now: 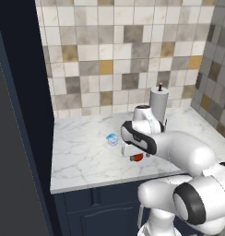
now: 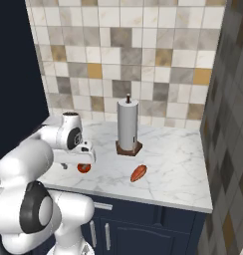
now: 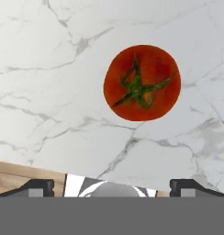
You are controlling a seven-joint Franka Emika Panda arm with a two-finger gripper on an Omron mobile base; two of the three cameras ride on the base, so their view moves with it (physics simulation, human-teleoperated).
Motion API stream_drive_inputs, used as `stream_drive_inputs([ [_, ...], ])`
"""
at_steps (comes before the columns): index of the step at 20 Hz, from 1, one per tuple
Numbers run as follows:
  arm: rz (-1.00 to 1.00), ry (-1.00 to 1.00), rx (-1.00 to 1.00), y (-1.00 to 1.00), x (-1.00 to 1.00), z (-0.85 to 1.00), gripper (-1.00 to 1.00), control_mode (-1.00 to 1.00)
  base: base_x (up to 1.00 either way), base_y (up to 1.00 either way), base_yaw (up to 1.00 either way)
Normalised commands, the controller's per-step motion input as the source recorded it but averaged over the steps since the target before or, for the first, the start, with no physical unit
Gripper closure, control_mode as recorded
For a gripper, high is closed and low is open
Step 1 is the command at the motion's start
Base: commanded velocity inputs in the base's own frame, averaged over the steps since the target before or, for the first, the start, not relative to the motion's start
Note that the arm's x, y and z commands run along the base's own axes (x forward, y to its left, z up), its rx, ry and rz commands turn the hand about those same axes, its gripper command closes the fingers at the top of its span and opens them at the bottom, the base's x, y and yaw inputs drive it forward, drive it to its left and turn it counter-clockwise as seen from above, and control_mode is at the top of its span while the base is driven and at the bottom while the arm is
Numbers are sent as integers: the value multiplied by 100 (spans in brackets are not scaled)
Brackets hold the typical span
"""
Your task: Place the tomato and sweet potato inside the fridge drawer. Close the drawer after placing the vegetables.
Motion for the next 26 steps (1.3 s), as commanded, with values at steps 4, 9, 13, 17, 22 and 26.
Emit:
stream_drive_inputs([
  [4, 0, 0, 1, -15, 36, -10, -100, -100, 0, 0, 0],
  [9, 0, 0, 0, -7, 38, -1, -100, -100, 0, 0, 0],
  [13, 0, 0, 0, 0, 36, -6, -100, -100, 0, 0, 0],
  [17, 0, 0, 0, 0, 20, -16, -100, -100, 0, 0, 0],
  [22, 0, 0, 0, 0, 4, -17, -100, -100, 0, 0, 0],
  [26, 0, 0, 0, 0, 0, -14, -100, -100, 0, 0, 0],
])
